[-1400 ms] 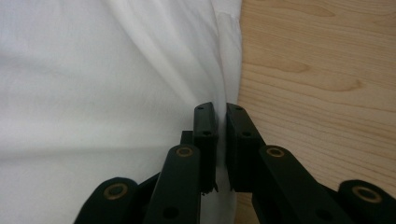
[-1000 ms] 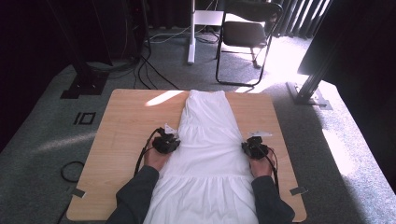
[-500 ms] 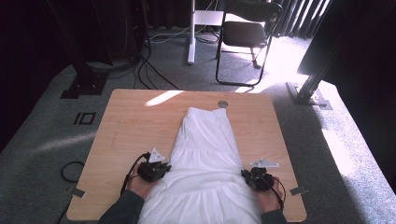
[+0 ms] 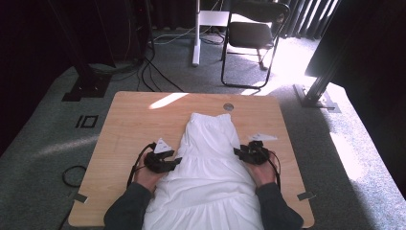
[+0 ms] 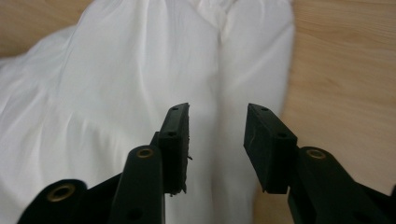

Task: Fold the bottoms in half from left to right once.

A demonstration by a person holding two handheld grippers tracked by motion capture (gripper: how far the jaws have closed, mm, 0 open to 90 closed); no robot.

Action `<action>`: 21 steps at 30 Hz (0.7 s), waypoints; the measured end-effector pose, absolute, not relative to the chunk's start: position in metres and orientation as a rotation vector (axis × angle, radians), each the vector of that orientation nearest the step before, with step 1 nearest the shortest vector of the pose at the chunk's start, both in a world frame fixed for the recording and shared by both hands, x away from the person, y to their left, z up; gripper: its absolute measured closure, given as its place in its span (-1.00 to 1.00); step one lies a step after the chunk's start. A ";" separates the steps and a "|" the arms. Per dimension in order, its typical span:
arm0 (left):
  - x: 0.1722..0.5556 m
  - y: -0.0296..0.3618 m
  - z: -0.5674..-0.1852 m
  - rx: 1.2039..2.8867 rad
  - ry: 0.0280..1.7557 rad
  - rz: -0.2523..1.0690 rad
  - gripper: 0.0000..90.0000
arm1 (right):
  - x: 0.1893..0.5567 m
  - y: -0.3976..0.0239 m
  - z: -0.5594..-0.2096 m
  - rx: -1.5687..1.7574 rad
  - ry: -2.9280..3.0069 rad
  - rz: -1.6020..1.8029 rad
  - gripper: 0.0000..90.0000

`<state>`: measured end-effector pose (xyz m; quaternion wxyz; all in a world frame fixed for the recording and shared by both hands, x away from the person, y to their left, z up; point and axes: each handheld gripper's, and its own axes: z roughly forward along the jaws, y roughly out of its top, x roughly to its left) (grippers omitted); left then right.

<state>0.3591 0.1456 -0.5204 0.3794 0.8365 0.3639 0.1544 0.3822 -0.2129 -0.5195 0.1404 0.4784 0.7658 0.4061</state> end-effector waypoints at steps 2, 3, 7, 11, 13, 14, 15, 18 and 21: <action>0.370 0.136 -0.528 2.160 0.936 0.384 0.13 | 0.406 -0.200 -0.524 1.386 2.235 1.180 0.23; 0.374 0.132 -0.532 2.176 0.935 0.382 0.06 | 0.420 -0.192 -0.530 1.413 2.269 1.176 0.16; 0.377 0.123 -0.539 2.192 0.946 0.363 0.02 | 0.429 -0.182 -0.537 1.410 2.320 1.055 0.92; 0.373 0.120 -0.546 2.226 0.935 0.321 0.01 | 0.395 -0.197 -0.501 1.304 2.014 1.125 0.98; 0.372 0.118 -0.547 2.222 0.921 0.331 0.01 | 0.396 -0.202 -0.507 1.319 2.034 1.021 0.98; 0.371 0.117 -0.547 2.226 0.921 0.331 0.01 | 0.396 -0.202 -0.507 1.319 2.034 1.021 0.98; 0.370 0.116 -0.547 2.221 0.929 0.323 0.01 | 0.400 -0.204 -0.516 1.354 2.063 0.981 0.98; 0.371 0.116 -0.544 2.240 0.924 0.281 0.01 | 0.408 -0.210 -0.552 1.473 2.126 0.932 0.97; 0.376 0.118 -0.532 2.220 0.920 0.311 0.01 | 0.407 -0.211 -0.554 1.486 2.107 0.970 0.96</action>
